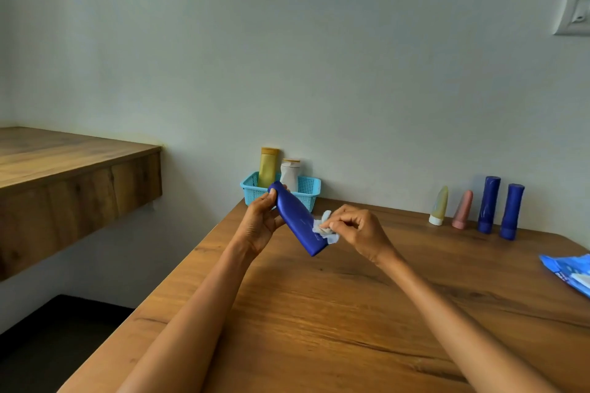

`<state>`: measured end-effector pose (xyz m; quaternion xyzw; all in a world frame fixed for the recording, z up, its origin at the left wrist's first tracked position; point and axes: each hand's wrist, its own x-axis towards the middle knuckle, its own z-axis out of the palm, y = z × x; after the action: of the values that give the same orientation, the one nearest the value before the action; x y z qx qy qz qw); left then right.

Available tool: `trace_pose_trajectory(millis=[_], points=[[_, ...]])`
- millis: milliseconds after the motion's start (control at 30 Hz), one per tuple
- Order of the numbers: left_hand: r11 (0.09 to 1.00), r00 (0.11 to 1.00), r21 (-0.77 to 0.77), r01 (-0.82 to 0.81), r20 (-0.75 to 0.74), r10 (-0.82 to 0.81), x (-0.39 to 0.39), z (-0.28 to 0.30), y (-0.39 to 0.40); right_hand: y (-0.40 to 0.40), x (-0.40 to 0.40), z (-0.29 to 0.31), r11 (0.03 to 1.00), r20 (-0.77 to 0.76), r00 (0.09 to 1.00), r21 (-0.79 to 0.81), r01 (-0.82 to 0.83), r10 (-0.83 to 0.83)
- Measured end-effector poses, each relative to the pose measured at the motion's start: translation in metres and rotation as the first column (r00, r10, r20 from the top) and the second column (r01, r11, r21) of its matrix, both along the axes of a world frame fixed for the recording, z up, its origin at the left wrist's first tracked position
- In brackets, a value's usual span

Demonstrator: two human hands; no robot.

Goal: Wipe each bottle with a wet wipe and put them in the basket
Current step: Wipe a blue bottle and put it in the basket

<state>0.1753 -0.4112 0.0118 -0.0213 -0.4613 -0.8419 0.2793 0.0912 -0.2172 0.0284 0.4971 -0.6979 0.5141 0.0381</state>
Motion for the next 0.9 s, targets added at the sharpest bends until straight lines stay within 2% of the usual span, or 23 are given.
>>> trace_pose_trajectory(millis=[100,200,333,433,667,833,900], points=[[0.999,1.0,-0.039,0.007,0.03,-0.006,-0.003,0.001,0.003,-0.004,0.001,0.015,0.998,-0.024,0.999,-0.049,0.038,-0.039],[0.999,1.0,-0.051,0.004,0.025,-0.003,-0.003,0.003,0.01,-0.024,0.011,0.03,0.998,-0.201,0.978,-0.041,0.044,-0.051],[0.999,0.999,-0.026,-0.046,0.01,0.046,-0.003,0.007,0.008,-0.047,0.022,0.024,0.989,-0.42,0.908,0.125,0.077,-0.018],[0.991,0.99,0.027,-0.128,0.062,0.126,-0.003,0.007,0.002,-0.04,0.021,0.01,0.994,-0.519,0.852,0.049,0.102,-0.062],[0.974,0.967,0.041,-0.222,0.137,0.215,-0.005,-0.001,-0.01,-0.005,0.011,-0.015,0.996,-0.525,0.851,0.073,0.051,-0.005],[0.976,0.971,0.036,-0.216,0.117,0.21,-0.007,0.004,-0.011,-0.005,0.004,0.003,0.992,-0.472,0.873,-0.039,0.122,-0.126],[0.979,0.972,0.013,-0.204,0.12,0.201,-0.008,0.005,-0.008,-0.019,0.009,0.017,0.993,-0.519,0.847,-0.054,0.101,-0.115]])
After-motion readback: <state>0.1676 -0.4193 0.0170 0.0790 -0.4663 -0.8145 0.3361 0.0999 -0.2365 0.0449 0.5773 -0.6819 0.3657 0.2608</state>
